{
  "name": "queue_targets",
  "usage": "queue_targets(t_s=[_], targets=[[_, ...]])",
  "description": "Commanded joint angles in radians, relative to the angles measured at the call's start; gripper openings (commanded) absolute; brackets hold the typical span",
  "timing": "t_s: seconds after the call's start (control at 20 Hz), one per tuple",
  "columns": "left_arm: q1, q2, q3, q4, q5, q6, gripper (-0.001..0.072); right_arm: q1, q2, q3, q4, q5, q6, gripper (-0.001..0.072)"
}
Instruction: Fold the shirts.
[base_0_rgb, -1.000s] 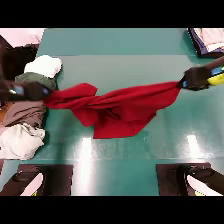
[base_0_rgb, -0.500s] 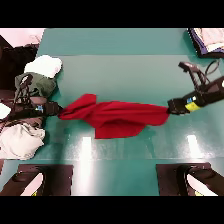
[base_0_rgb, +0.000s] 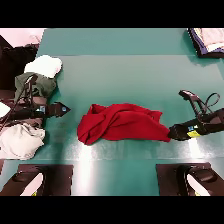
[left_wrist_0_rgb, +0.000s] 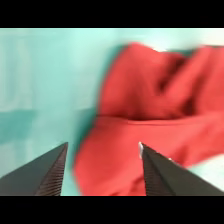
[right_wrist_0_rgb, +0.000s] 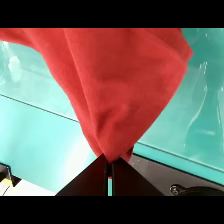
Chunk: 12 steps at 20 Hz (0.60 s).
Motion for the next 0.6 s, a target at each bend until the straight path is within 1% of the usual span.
queue_targets(t_s=[0.0, 0.05, 0.1, 0.2, 0.25, 0.35, 0.4, 0.55], targets=[[-0.017, -0.053, 0.005, -0.258, -0.037, 0.256, 0.0553, 0.000, -0.007, -0.010, 0.016, 0.003, 0.005, 0.0014], [-0.054, -0.070, 0.005, -0.271, -0.015, 0.317, 0.0572, 0.000, -0.027, 0.000, 0.041, 0.002, 0.004, 0.0014], [-0.101, -0.087, 0.013, -0.255, 0.020, 0.355, 0.0572, 0.001, -0.052, 0.014, 0.065, 0.000, 0.003, 0.0014], [-0.200, -0.144, 0.067, -0.196, 0.073, 0.381, 0.0572, 0.001, -0.107, 0.042, 0.113, -0.003, -0.011, 0.0014], [-0.242, -0.185, 0.112, -0.164, 0.065, 0.387, 0.0572, 0.002, -0.133, 0.056, 0.129, -0.005, -0.023, 0.0014], [-0.314, -0.286, 0.218, -0.071, 0.015, 0.394, 0.0572, 0.003, -0.174, 0.084, 0.134, -0.006, -0.027, 0.0014], [-0.349, -0.348, 0.274, -0.032, -0.028, 0.411, 0.0572, 0.003, -0.191, 0.093, 0.135, -0.008, -0.032, 0.0014], [-0.448, -0.512, 0.398, 0.085, -0.126, 0.411, 0.0572, 0.003, -0.193, 0.087, 0.135, -0.023, -0.033, 0.0014]])
